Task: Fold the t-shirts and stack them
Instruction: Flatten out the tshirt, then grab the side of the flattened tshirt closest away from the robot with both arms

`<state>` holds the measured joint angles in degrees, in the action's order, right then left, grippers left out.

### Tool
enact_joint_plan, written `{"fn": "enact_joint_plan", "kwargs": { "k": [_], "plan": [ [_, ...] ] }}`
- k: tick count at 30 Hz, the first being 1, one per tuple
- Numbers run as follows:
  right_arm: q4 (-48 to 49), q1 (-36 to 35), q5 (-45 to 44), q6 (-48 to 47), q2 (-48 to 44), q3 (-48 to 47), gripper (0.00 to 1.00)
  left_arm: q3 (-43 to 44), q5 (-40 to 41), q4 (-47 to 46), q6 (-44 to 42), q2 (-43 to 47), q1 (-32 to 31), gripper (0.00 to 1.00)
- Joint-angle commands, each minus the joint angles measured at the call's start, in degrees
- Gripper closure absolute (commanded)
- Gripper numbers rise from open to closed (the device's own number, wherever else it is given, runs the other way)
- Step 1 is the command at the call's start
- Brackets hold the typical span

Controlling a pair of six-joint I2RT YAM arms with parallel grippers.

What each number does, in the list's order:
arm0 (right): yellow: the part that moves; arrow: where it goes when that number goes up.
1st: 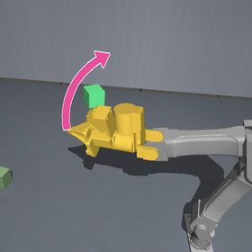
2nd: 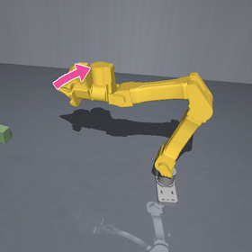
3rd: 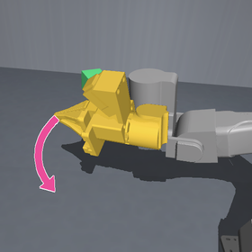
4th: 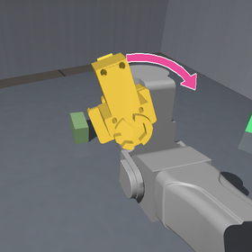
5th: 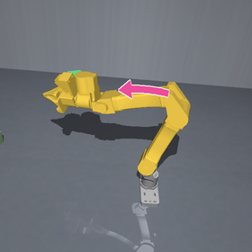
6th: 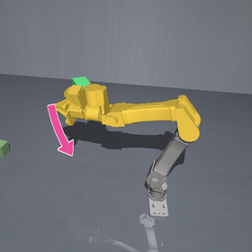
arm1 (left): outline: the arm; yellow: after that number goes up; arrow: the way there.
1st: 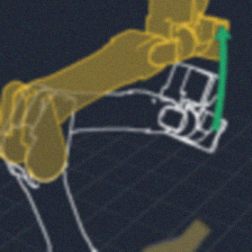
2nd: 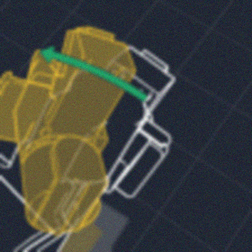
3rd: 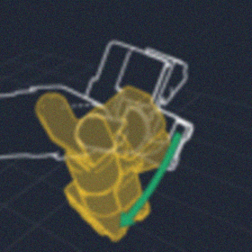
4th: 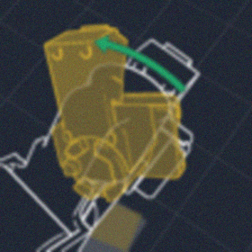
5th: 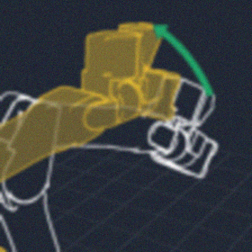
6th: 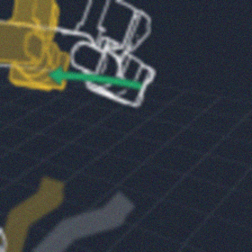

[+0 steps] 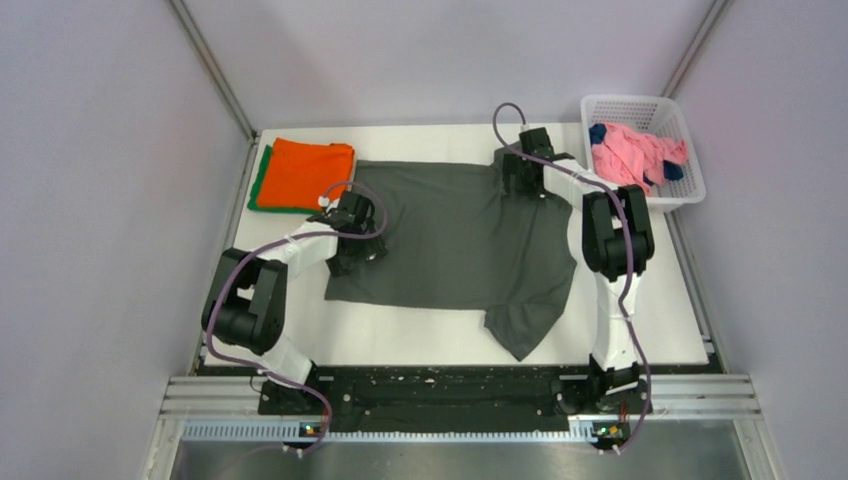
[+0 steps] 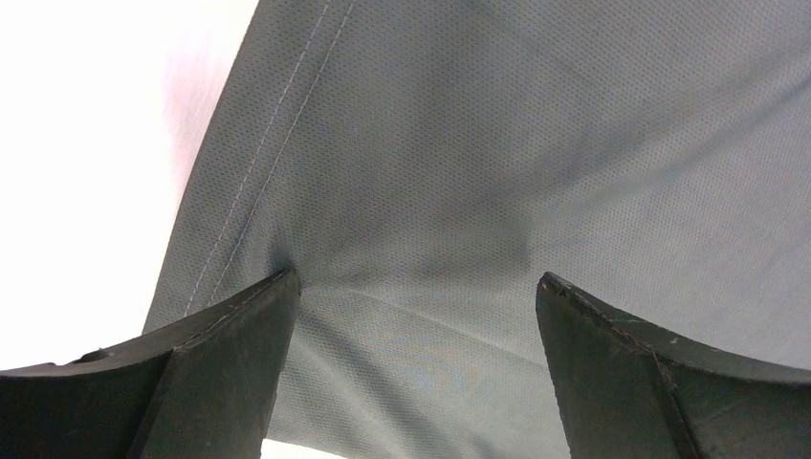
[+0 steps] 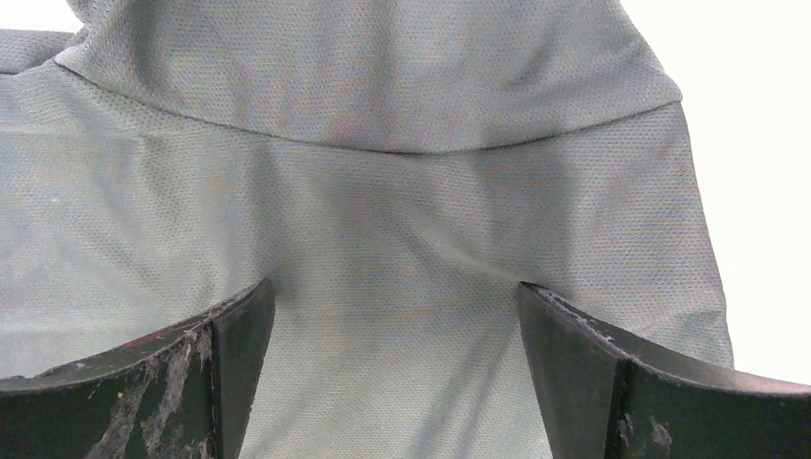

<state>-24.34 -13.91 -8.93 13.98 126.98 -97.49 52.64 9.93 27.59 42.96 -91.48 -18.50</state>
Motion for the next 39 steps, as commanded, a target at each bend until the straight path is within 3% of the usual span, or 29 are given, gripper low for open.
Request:
{"fn": "enact_joint_plan", "kwargs": {
  "k": [1,5,10,14,18,26,29,39],
  "plan": [
    [-5.19,0.62,0.8,-1.37,2.01,-4.78,0.04,0.2,2.08,3.12,2.28,5.41,-0.31,0.01],
    [-4.92,0.32,0.15,-1.52,-7.7,-0.03,0.03,0.55,4.48,5.8,3.66,11.68,-0.44,0.01],
    [-3.52,-3.78,-1.49,-0.29,-26.13,17.86,0.01,-5.48,7.0,8.1,6.99,21.66,-0.39,0.01],
    [-3.93,-10.55,0.51,3.32,-38.3,33.81,0.01,-11.28,7.82,11.15,8.28,28.02,-0.39,0.01],
    [-5.69,-20.3,-1.76,7.02,-47.71,42.09,0.01,-17.36,8.3,13.12,10.02,32.84,-0.31,0.01],
    [-15.75,-36.74,-13.73,17.91,-48.32,48.2,0.01,-24.07,4.7,9.42,11.68,39.54,-0.3,0.01],
    [-22.27,-37.16,-20.13,22.06,-47.03,48.53,0.01,-23.33,5.4,10.55,11.39,39.57,-0.26,0.01],
    [-25.5,-36.77,-20.11,27.41,-49.29,53.75,0.01,-23.64,5.61,10.77,11.05,39.69,-0.28,0.01]
  ]
}}
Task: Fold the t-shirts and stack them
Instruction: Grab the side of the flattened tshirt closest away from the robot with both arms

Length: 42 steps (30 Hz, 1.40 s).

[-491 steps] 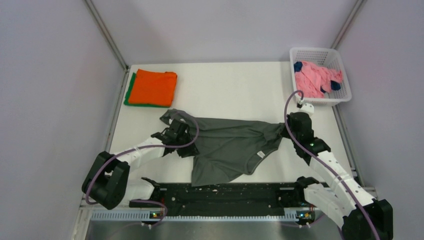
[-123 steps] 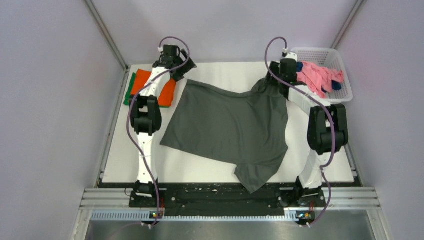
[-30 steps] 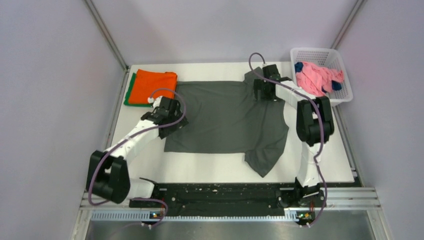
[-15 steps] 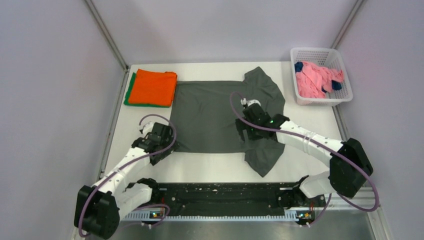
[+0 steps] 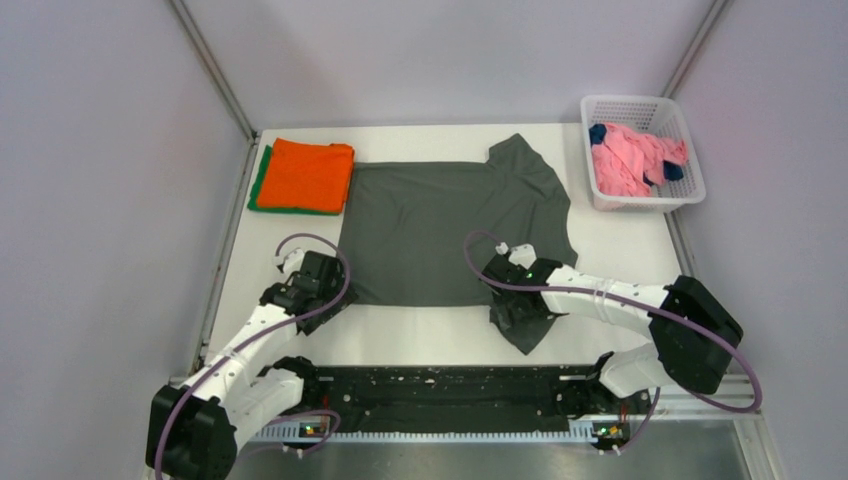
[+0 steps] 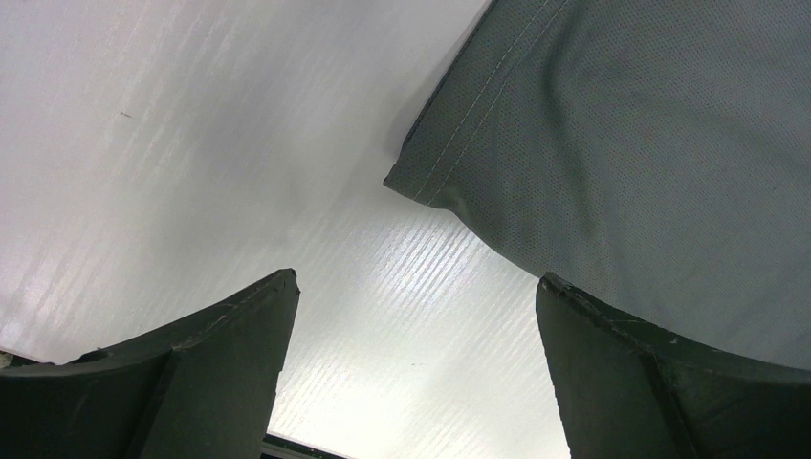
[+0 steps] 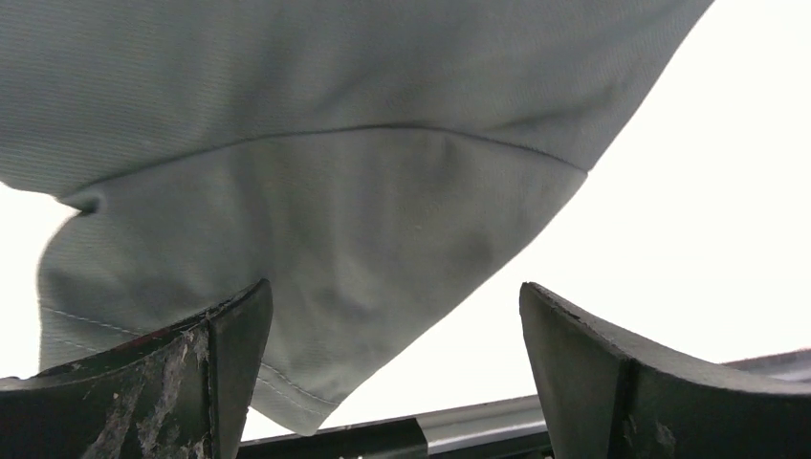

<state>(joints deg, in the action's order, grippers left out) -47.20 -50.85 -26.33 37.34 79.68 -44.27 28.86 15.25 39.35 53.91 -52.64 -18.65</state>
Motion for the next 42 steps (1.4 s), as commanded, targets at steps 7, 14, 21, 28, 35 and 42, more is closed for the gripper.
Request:
{"fn": "enact_joint_plan", "kwargs": {
  "k": [7,14,21,28,35,42],
  "plan": [
    [-3.72,0.33,0.32,4.88,-8.2,2.58,0.01,-0.45,-0.1,-1.52,0.23,0.8,-0.14,0.03],
    [13.85,-3.84,14.48,-10.66,-13.75,3.27,0.03,-0.3,-1.48,-2.81,0.67,-1.59,-0.15,0.03],
    [6.7,-7.9,-0.9,-3.12,0.34,-2.68,0.08,0.03,-1.19,-2.67,0.48,-2.13,-0.15,0.03],
    [4.53,-7.93,-6.38,6.71,-3.9,-0.68,0.64,0.34,-1.1,-2.88,0.32,-2.0,-0.15,0.03],
    [4.19,-7.7,-2.43,9.82,-10.66,3.24,0.95,0.65,-1.51,-3.32,0.06,-2.56,-0.15,0.03],
    [4.31,-6.42,0.82,9.81,-15.81,6.75,1.0,0.92,-1.65,-3.83,-0.21,-3.12,-0.1,0.03]
  ]
}}
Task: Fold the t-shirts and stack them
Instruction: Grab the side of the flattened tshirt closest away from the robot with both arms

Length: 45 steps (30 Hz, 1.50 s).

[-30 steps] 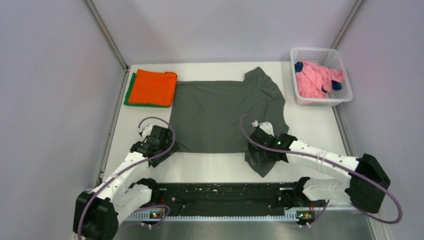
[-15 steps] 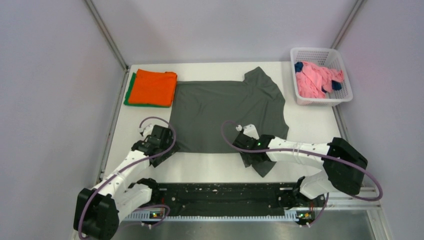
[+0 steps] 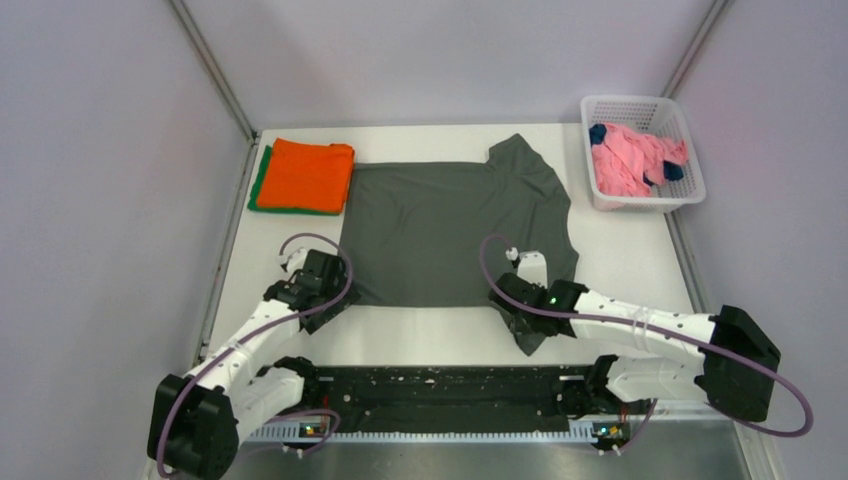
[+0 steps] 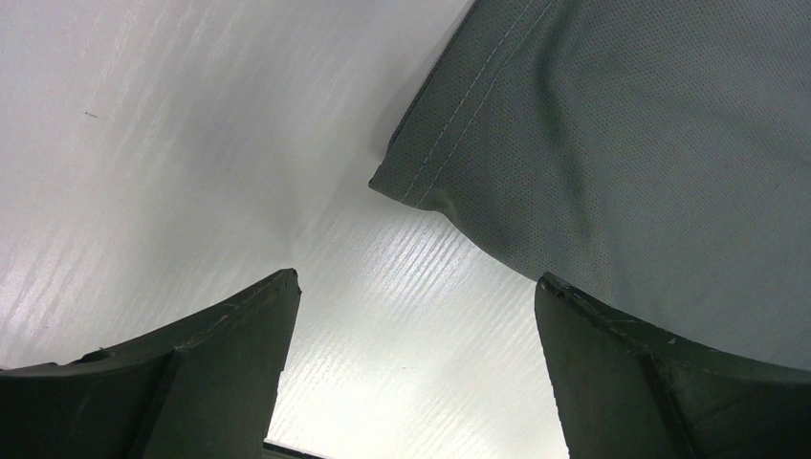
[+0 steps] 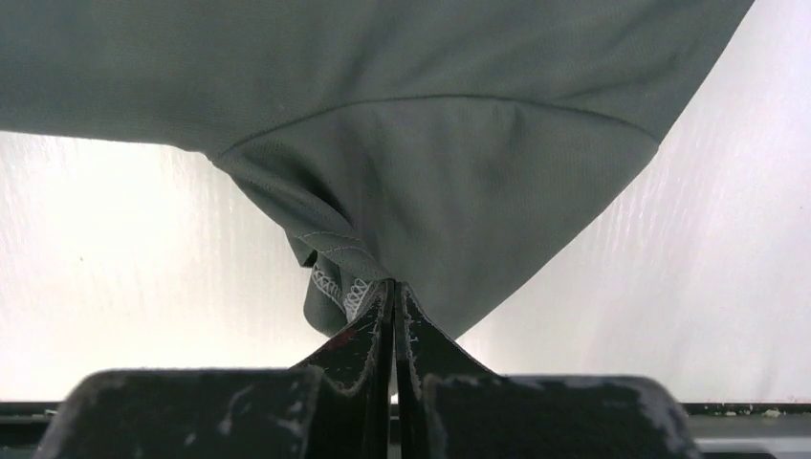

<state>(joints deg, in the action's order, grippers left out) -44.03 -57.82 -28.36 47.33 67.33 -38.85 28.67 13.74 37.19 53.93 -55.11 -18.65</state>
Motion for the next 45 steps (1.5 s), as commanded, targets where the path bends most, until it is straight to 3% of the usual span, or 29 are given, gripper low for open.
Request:
{"fn": "enact_joint_plan", "kwargs": {
  "k": [1,12,15,20,22,25,31,35,40,45],
  "plan": [
    [3.77,0.56,5.28,-2.77,-3.86,1.97,1.0,1.19,-0.19,-1.72,-0.23,-0.79,-0.14,0.03],
    [18.88,0.18,19.59,-12.03,5.62,4.46,1.0,1.12,-1.4,-3.12,-0.67,-2.5,-0.14,0.04],
    [18.54,-0.32,19.91,-13.17,7.94,3.45,0.99,1.26,-1.14,-2.77,-0.67,-2.72,-0.15,0.06],
    [15.04,-1.0,19.28,-13.62,6.32,1.67,0.58,1.29,-0.75,-2.52,-0.58,-2.52,-0.15,0.06],
    [13.55,-1.05,19.11,-13.03,2.7,1.34,0.48,1.48,-0.73,-2.28,-0.58,-2.48,-0.11,0.06],
    [10.58,-1.04,17.29,-10.82,-4.3,1.42,0.41,1.7,-0.6,-1.74,-0.57,-2.16,-0.15,0.06],
    [-2.6,-0.86,8.75,2.0,-14.16,2.78,0.39,1.57,-0.62,-2.13,-0.45,-1.73,-0.15,0.09],
    [-5.36,-0.33,7.61,10.09,-17.69,6.44,0.39,1.06,-0.95,-4.14,-0.3,-3.24,-0.15,0.14],
    [-5.52,2.2,8.2,12.87,-21.03,9.6,0.44,1.29,-1.76,-6.77,-0.4,-6.65,-0.15,0.3],
    [-3.57,2.46,10.91,14.26,-22.05,12.47,0.49,1.1,-1.28,-10.18,-0.23,-9.4,-0.13,0.52]
  ]
}}
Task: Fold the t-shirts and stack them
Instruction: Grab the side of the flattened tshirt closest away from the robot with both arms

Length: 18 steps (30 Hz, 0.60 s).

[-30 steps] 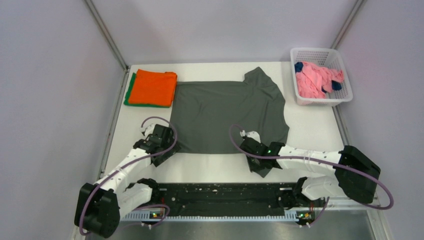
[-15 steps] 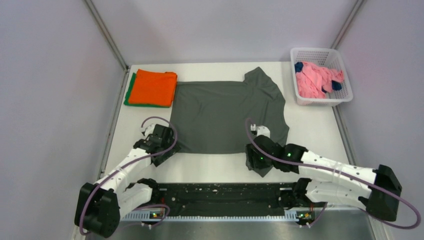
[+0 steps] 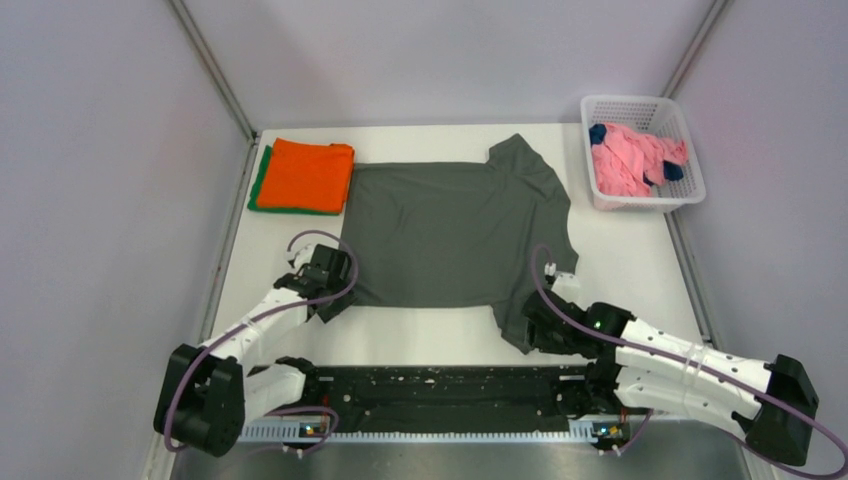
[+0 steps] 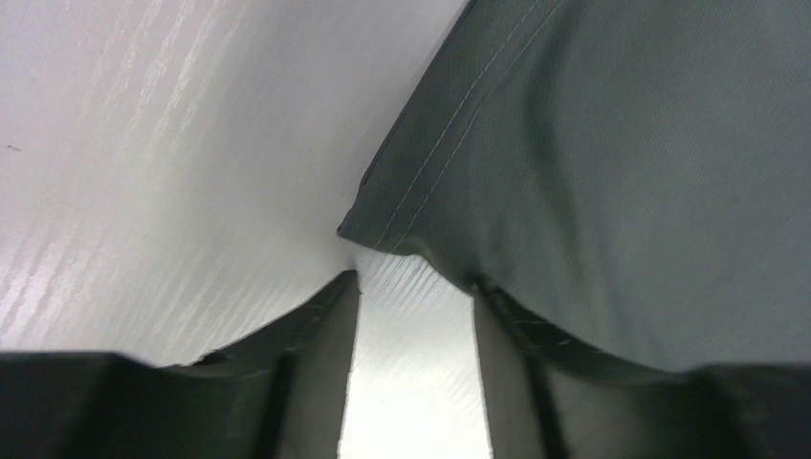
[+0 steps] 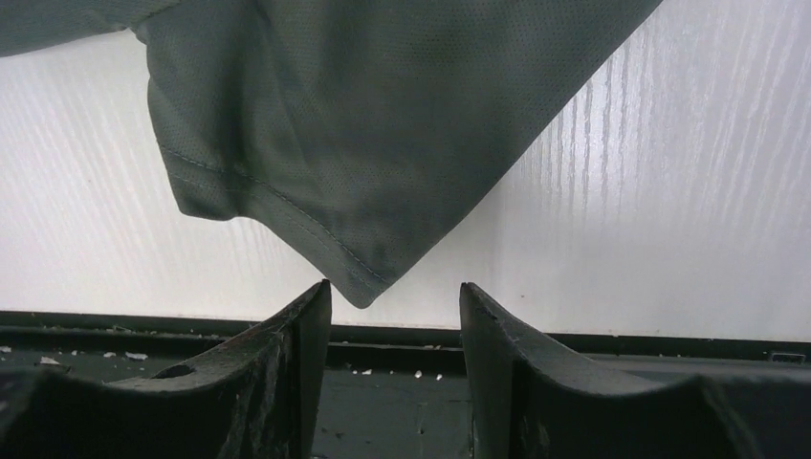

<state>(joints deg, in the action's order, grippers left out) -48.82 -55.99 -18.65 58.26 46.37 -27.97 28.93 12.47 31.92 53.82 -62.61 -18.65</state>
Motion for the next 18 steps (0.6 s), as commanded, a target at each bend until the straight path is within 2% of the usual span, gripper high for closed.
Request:
{"fn": "enact_joint_plan", "kwargs": {
  "k": [1,6,9,10,12,14,18],
  "plan": [
    [2.24,0.68,2.19,3.35,-0.85,2.41,0.49,0.85,0.2,-5.52,-0.11,-2.61,-0.03,0.59],
    [8.71,0.71,6.11,2.55,2.12,4.8,0.56,2.82,1.37,-5.87,-0.34,-6.68,0.23,1.0],
    [9.74,0.76,5.74,2.08,4.7,4.68,0.6,3.45,2.3,-5.37,-0.37,-7.79,0.2,1.0],
    [9.85,0.79,5.34,2.12,5.28,4.54,0.65,3.23,2.32,-5.42,-0.31,-7.45,0.2,1.0],
    [9.69,0.89,4.4,2.21,5.88,3.91,0.8,2.33,2.17,-5.48,-0.25,-5.74,0.2,1.0],
    [8.38,1.0,3.91,3.02,5.43,2.96,1.0,1.22,2.65,-4.76,0.06,-3.02,0.2,1.0],
    [3.05,1.01,4.06,4.76,-0.13,2.12,1.0,-1.11,3.26,-1.7,1.02,4.7,0.2,1.0]
  ]
}}
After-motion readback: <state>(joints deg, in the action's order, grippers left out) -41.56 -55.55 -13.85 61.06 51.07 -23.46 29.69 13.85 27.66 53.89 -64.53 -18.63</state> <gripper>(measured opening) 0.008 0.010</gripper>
